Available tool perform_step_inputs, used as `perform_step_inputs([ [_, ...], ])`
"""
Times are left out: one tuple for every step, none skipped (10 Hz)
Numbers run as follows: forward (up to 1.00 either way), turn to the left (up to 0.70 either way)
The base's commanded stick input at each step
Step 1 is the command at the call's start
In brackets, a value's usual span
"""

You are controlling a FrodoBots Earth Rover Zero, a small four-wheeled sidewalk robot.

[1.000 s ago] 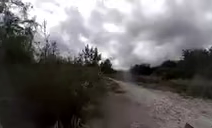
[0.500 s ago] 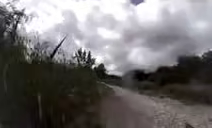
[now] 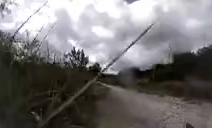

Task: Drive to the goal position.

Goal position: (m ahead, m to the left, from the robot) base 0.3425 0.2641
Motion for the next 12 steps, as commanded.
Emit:
perform_step_inputs([
  [0.59,-0.11],
  [0.59,-0.05],
  [0.59,-0.02],
  [0.59,0.01],
  [0.59,0.01],
  [0.59,0.01],
  [0.59,-0.08],
  [0.59,-0.11],
  [0.59,-0.11],
  [0.59,-0.11],
  [0.59,-0.11],
  [0.61,-0.1],
])
